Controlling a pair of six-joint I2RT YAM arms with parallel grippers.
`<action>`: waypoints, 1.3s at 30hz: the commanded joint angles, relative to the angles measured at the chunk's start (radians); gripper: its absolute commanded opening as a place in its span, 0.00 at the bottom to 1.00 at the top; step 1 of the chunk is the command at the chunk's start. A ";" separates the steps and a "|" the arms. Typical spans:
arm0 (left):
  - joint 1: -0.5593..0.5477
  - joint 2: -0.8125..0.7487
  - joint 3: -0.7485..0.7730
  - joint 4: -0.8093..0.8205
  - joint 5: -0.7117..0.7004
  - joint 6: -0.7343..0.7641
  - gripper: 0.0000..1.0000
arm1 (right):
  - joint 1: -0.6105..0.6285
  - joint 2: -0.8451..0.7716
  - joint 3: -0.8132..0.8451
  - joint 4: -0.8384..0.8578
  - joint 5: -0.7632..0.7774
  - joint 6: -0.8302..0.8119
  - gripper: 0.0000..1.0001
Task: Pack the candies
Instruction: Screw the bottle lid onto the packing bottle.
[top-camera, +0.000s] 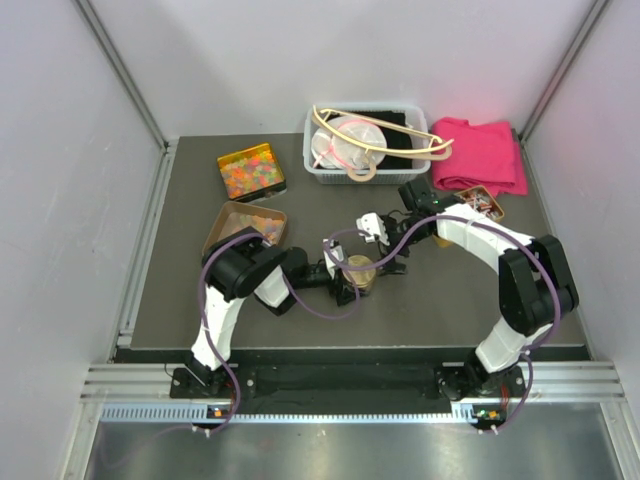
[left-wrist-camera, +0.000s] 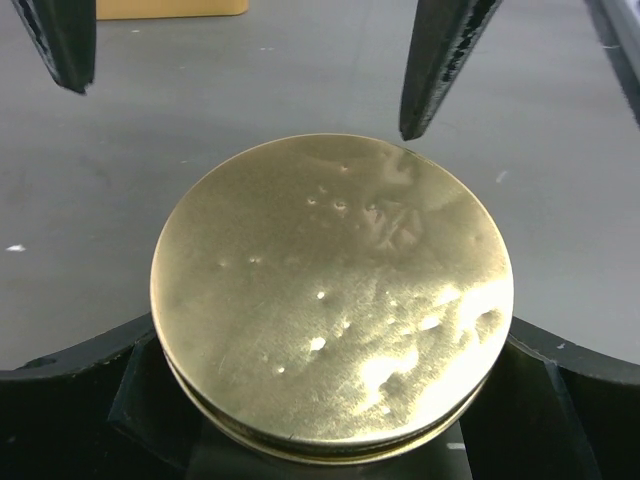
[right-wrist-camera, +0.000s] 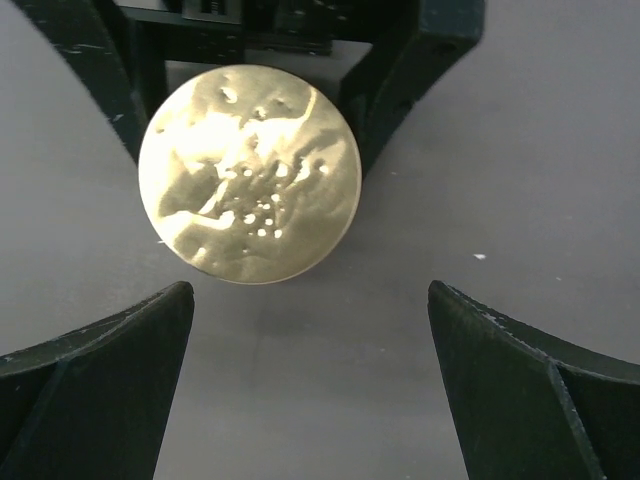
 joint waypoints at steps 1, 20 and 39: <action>-0.011 0.041 -0.007 0.241 0.092 -0.039 0.50 | 0.010 -0.010 0.042 -0.089 -0.096 -0.094 0.99; -0.020 0.048 0.000 0.241 0.207 -0.033 0.46 | 0.075 0.009 0.015 -0.058 -0.184 0.010 0.99; -0.020 0.044 0.000 0.241 0.204 -0.031 0.45 | 0.127 0.051 0.045 -0.147 -0.139 -0.017 0.99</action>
